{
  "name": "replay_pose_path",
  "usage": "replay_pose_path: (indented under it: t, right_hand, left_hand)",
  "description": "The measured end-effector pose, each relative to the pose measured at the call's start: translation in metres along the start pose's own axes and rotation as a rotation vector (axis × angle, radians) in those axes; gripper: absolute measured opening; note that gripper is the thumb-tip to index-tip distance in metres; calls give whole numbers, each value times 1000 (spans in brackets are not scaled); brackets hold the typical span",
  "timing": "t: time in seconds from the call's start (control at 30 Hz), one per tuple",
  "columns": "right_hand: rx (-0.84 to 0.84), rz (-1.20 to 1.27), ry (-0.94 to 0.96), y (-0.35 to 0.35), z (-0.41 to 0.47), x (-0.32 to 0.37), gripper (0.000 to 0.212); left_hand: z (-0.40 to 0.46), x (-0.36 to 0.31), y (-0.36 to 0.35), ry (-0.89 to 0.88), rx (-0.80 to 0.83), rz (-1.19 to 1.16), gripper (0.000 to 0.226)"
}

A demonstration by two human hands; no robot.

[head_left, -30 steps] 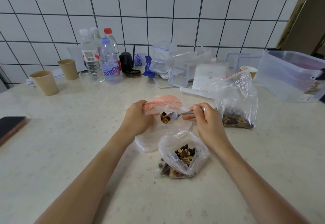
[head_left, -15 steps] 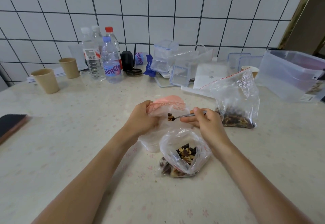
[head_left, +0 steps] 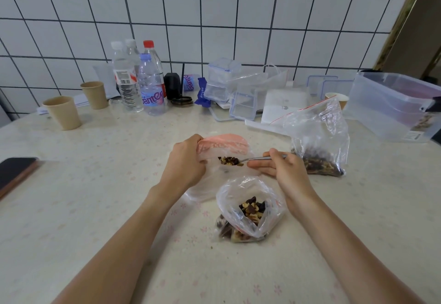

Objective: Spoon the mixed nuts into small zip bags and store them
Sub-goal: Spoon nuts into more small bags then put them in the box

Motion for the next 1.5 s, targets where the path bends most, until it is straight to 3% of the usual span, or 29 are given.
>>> replay_pose_path:
  t: [0.2, 0.37, 0.67, 0.87, 0.93, 1.1, 1.2, 1.33, 1.5]
  right_hand:
    - [-18, -27, 18, 4, -2, 10, 32]
    - [-5, -85, 24, 7, -7, 19, 31]
    - [-52, -20, 82, 28, -25, 36, 30]
    - [-88, 19, 115, 53, -46, 60, 29]
    - [-90, 12, 127, 63, -56, 63, 30]
    - [-38, 71, 109, 79, -85, 57, 28]
    - [9, 98, 62, 77, -99, 44, 28]
    - [15, -92, 105, 67, -115, 40, 28]
    - [18, -680, 637, 54, -146, 80, 27]
  left_hand:
    - [2, 2, 5, 82, 63, -110, 64]
    - [-1, -12, 16, 34, 32, -188, 69]
    - [-17, -49, 36, -137, -130, -259, 40]
    - [-40, -77, 43, -267, -136, -133, 18]
    - [-51, -79, 40, -252, -75, -109, 16]
    - [-81, -61, 18, -72, 148, -94, 50]
    - [-93, -59, 7, -20, 236, -158, 39]
    - [-97, -67, 4, -18, 230, -244, 21]
    - [-96, -68, 10, 46, 218, -393, 17]
Point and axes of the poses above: each hand's wrist, its own z-axis towards the middle knuckle, its own y-axis out of the back of the hand, x = y × z, the point moved 8 cm from there along z, towards the middle knuckle, and after that the axes turned 9 degrees about -z, right-handed, at the moved point
